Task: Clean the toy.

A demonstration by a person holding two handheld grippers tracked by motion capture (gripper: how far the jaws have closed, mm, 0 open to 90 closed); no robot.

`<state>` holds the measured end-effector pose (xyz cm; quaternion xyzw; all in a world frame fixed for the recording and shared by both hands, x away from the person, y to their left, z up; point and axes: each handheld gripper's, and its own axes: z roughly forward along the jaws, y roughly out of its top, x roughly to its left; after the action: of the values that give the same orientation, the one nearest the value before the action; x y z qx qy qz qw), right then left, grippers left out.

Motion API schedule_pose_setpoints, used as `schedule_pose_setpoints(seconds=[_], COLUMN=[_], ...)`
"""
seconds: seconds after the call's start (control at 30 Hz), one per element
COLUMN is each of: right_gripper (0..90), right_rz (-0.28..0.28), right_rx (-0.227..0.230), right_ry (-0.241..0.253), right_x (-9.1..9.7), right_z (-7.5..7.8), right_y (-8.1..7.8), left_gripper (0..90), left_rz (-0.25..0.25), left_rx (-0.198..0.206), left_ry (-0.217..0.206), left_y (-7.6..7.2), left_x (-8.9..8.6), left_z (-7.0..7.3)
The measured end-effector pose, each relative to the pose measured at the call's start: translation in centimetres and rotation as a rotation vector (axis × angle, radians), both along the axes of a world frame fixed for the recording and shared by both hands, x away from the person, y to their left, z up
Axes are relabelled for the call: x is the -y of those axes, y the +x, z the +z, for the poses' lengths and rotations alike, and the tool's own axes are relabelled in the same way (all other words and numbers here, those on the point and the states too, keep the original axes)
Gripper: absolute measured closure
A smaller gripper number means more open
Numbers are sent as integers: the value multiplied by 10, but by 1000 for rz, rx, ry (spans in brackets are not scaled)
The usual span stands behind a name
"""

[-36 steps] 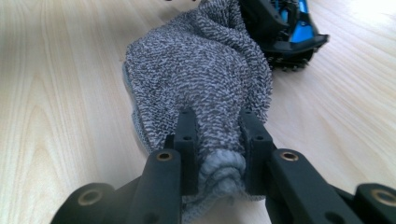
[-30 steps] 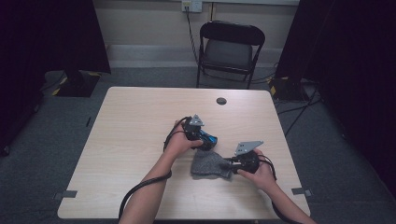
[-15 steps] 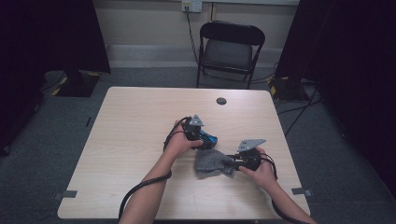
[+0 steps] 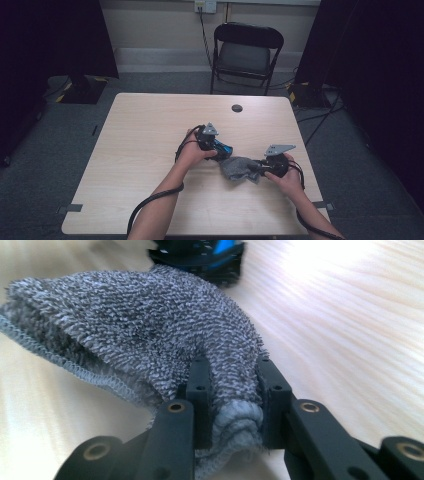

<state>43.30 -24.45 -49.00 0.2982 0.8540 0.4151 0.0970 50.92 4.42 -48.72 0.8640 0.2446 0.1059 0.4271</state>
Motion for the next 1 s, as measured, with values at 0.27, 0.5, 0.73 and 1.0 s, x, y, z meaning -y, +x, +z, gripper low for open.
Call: schedule_pose_setpoints(seconds=[0.27, 0.5, 0.73, 1.0], right_gripper=[727, 727, 727, 726], right_rz=[-61, -106, -155, -224], right_rx=[4, 7, 9, 7], right_ry=[0, -11, -16, 2], right_x=[11, 14, 18, 23], right_z=[0, 1, 2, 2], right_y=[9, 18, 27, 35], left_gripper=[78, 78, 78, 78], left_rz=[-1, 0, 0, 2], left_rx=[1, 3, 3, 3], left_ry=[0, -1, -1, -4], left_y=[0, 0, 0, 0], left_x=[0, 0, 0, 0], left_z=[0, 0, 0, 0])
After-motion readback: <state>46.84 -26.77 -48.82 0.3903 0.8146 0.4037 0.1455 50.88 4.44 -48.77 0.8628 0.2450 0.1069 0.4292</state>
